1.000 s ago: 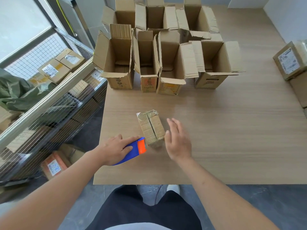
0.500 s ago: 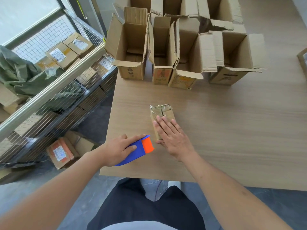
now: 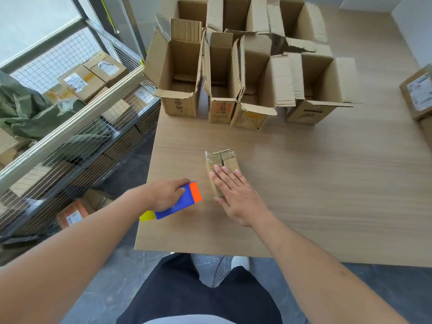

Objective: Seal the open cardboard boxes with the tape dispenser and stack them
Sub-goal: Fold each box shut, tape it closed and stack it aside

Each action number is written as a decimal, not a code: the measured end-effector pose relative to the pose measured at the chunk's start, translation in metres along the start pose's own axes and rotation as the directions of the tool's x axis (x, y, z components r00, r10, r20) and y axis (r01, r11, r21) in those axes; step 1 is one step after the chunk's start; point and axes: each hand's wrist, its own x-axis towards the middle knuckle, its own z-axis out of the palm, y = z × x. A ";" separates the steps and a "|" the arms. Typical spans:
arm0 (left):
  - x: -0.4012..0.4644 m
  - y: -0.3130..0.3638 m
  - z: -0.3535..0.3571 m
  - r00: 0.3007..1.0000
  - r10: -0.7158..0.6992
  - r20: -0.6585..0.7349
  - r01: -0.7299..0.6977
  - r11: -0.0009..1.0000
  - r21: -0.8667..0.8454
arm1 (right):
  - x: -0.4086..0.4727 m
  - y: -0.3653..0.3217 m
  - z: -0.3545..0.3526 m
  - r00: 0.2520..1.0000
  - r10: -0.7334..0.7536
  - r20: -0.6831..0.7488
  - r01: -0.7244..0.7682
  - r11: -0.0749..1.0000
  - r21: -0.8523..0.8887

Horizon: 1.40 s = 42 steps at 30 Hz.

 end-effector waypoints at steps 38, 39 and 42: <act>-0.029 0.051 0.038 0.754 0.391 -0.528 -0.315 0.920 0.231 | -0.013 -0.004 -0.023 0.992 0.117 0.039 -0.123 0.922 0.366; -0.027 0.057 0.040 0.735 0.416 -0.536 -0.344 0.909 0.234 | -0.016 -0.001 -0.025 0.993 0.117 0.022 -0.117 0.922 0.370; -0.016 0.069 0.051 0.715 0.468 -0.520 -0.413 0.882 0.226 | -0.025 0.010 -0.028 0.992 0.120 -0.036 -0.096 0.909 0.406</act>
